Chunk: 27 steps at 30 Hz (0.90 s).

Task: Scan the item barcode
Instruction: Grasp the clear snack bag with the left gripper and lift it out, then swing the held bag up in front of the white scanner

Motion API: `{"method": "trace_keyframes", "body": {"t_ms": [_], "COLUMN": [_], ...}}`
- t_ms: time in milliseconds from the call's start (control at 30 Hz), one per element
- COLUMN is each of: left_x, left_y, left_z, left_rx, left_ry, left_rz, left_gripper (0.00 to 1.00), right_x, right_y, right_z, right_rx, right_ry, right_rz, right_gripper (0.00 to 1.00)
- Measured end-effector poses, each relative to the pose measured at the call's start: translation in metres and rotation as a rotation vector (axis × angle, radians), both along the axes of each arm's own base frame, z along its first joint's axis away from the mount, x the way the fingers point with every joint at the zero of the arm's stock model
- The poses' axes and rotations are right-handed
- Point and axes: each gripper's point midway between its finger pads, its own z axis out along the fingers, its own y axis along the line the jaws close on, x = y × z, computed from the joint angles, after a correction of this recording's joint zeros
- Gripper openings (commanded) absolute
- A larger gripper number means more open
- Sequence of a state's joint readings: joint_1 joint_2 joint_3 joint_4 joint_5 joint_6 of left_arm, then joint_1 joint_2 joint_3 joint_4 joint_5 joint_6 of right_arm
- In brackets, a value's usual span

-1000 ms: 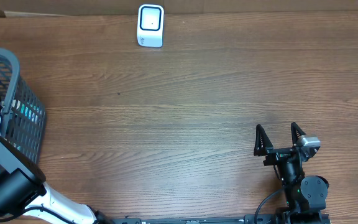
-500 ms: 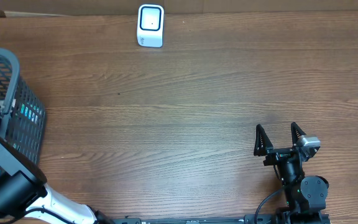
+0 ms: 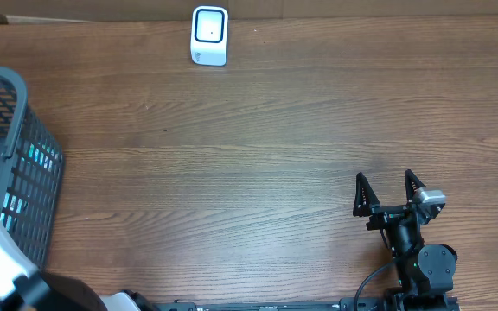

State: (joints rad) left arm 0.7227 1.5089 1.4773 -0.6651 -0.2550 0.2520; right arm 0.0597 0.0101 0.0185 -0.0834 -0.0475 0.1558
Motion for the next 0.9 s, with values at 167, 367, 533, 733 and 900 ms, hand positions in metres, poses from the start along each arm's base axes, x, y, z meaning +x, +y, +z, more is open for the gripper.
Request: {"method": "trace_keyframes", "body": {"t_ms": [167,367,533,733,900], "left_x": [-0.009,-0.012,-0.008,-0.005,0.002], "left_y": [-0.02,-0.068,-0.14,-0.223,-0.271], "left_z": [0.049,0.103,0.141,0.132,0.092], "left_rx": [0.045,0.101,0.105,-0.039,-0.2], "left_ry": [-0.143,-0.286,-0.408,-0.417,-0.302], "left_rz": [-0.01,-0.084,-0.248,-0.435,-0.506], "left_gripper": [0.04,0.04,0.04,0.04,0.04], "right_x": [0.0,0.0,0.0,0.0,0.0], "right_y": [0.0,0.0,0.0,0.0,0.0], "right_z": [0.0,0.0,0.0,0.0,0.0], "right_rx": [0.0,0.0,0.0,0.0,0.0], "right_ry": [0.0,0.0,0.0,0.0,0.0], "right_rz": [0.0,0.0,0.0,0.0,0.0], "right_gripper": [1.0,1.0,1.0,1.0,1.0]}}
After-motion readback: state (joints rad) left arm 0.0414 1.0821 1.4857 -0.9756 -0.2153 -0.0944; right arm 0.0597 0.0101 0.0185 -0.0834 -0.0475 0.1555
